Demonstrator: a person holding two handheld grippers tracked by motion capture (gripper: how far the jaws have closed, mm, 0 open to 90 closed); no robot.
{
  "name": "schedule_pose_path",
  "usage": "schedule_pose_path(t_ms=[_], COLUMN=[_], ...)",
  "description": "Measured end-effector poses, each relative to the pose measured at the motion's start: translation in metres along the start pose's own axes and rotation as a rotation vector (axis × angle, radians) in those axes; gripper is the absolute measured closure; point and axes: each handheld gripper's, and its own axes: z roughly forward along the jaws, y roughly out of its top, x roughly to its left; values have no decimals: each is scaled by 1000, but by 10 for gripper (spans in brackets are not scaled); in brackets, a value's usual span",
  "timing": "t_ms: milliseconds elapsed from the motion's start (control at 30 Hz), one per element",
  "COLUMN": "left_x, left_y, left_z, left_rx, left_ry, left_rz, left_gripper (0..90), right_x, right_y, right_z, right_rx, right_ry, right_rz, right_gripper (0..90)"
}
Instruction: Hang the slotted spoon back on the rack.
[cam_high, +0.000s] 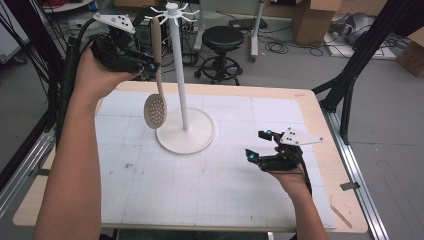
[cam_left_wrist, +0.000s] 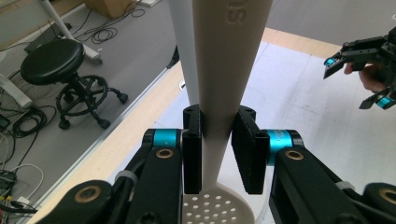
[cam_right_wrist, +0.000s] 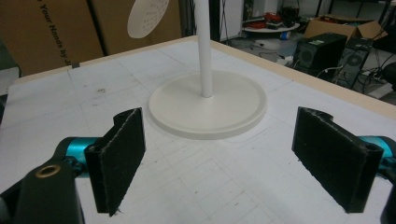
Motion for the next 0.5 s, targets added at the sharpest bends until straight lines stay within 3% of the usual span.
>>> schedule_pose_path(t_ms=[500], left_x=[5], left_y=[2], left_z=[9], left_rx=[21], left_ry=[9], left_rz=[-16], left_gripper=[744], right_x=[0], right_y=[0], right_z=[0], right_rx=[-6], right_ry=[1], right_rz=[-1], right_gripper=[168])
